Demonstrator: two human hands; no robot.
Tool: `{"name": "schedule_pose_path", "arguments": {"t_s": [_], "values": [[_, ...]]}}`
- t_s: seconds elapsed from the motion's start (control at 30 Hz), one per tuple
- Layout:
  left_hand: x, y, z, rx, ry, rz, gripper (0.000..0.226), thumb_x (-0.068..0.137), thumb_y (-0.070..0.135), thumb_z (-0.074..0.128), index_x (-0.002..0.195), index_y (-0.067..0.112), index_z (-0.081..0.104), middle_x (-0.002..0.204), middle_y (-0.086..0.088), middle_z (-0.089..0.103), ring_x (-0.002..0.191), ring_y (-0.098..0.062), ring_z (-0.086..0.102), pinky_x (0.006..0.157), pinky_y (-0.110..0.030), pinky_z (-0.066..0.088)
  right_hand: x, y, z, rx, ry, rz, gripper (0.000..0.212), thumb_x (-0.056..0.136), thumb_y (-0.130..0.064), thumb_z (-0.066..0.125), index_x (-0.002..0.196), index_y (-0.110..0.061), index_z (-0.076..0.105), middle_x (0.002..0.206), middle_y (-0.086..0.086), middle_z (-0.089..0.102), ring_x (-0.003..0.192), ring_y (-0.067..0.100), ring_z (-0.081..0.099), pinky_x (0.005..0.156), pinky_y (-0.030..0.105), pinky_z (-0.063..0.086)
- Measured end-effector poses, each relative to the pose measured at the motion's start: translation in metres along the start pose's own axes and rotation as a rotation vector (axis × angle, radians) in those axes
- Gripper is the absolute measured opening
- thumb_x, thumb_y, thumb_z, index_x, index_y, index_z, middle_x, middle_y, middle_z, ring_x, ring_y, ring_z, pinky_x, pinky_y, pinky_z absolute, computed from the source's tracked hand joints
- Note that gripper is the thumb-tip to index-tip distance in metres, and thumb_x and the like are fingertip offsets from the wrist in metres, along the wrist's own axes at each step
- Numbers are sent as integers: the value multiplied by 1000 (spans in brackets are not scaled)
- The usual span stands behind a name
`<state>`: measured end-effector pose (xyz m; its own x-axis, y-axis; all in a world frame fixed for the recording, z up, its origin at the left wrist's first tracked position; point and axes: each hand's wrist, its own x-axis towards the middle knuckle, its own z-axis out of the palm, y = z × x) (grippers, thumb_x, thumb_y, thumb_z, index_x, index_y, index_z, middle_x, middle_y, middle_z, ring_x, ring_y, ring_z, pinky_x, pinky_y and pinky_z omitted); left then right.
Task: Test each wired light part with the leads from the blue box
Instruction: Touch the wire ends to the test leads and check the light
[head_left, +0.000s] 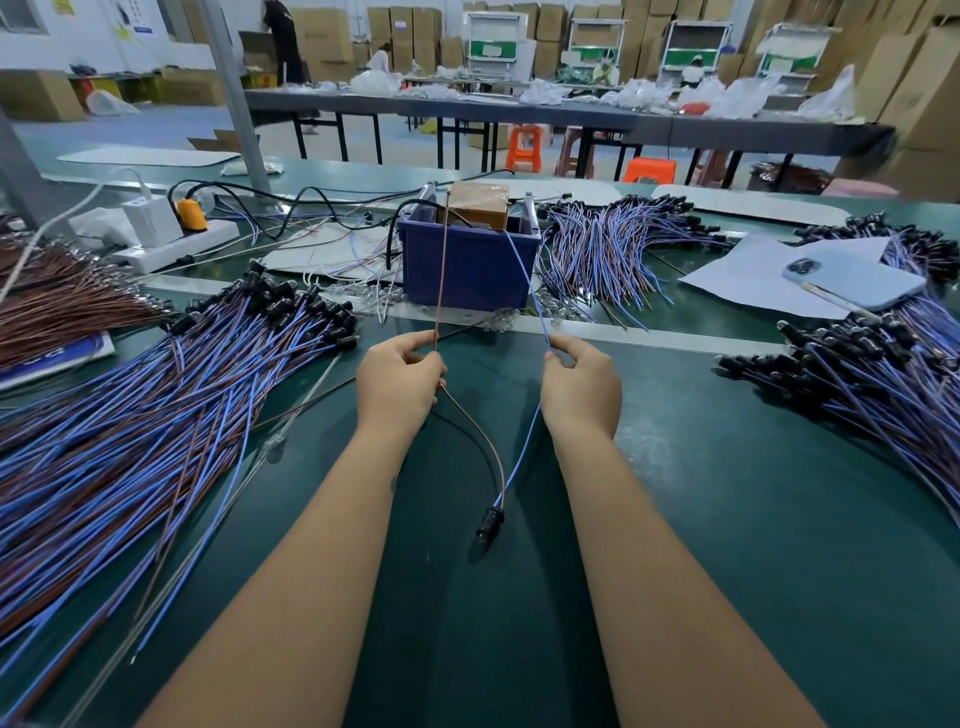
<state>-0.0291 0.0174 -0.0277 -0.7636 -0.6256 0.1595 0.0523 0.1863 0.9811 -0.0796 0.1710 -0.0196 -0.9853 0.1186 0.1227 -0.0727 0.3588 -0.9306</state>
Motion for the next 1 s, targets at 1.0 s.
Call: {"name": "schedule_pose_path", "arguments": {"t_s": [1.0], "values": [[2,4,0,3,9,-18,35,88,4,55,119,14,66,66,4,64,54,-8,57,44,-16,43,-1,-2,0,-3,-12,23,28,95,-25,51,118,-32,66,98,-5,70,68,18,60,63,28,47]]}}
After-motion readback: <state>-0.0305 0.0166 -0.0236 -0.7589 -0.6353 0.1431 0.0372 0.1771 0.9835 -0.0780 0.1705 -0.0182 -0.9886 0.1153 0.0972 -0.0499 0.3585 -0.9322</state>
